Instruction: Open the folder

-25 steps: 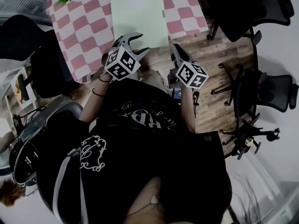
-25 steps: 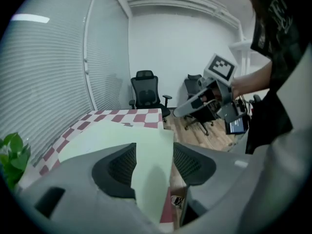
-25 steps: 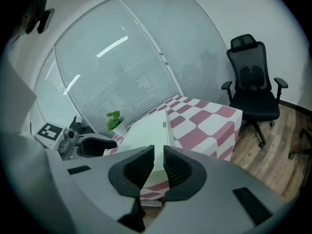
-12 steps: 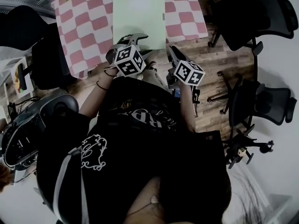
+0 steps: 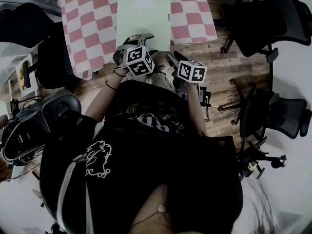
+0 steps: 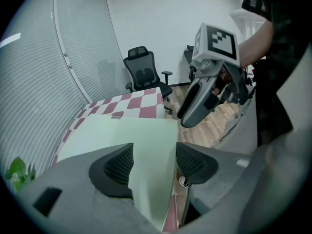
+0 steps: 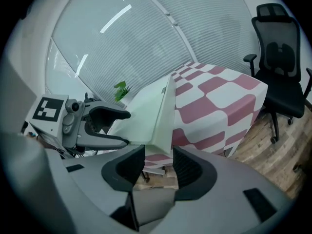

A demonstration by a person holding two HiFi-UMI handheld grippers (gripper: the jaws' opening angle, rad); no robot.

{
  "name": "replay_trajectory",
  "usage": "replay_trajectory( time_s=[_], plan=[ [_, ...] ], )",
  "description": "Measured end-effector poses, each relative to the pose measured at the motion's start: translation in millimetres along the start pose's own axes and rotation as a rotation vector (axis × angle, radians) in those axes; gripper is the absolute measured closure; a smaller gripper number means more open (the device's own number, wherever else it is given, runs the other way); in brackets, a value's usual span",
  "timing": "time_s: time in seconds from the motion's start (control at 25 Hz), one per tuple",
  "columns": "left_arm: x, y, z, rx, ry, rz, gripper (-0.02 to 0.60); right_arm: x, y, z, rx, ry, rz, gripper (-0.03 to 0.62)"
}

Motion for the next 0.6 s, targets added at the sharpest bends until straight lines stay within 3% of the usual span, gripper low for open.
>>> replay_trajectory(
  time_s=[0.44,0.6],
  plan=[
    [-2,-7,3,0.017,-0.11,-0.047,0.322,3,3,-6,0.048,0.054,-0.006,0.451],
    [2,-11,-4,-0.005,-0.095,-0.068,0.39,5,1,-6,0.078,0.106,-0.017,0.451]
  ],
)
Point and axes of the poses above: the fingertips, and each gripper's own axes: y forward along the fingers, z to its left, x out of its top, the point moved 1 cm from there along -y, backward along the fingers, and after that the axes turned 6 degrees about z, right-handed, at the moved point
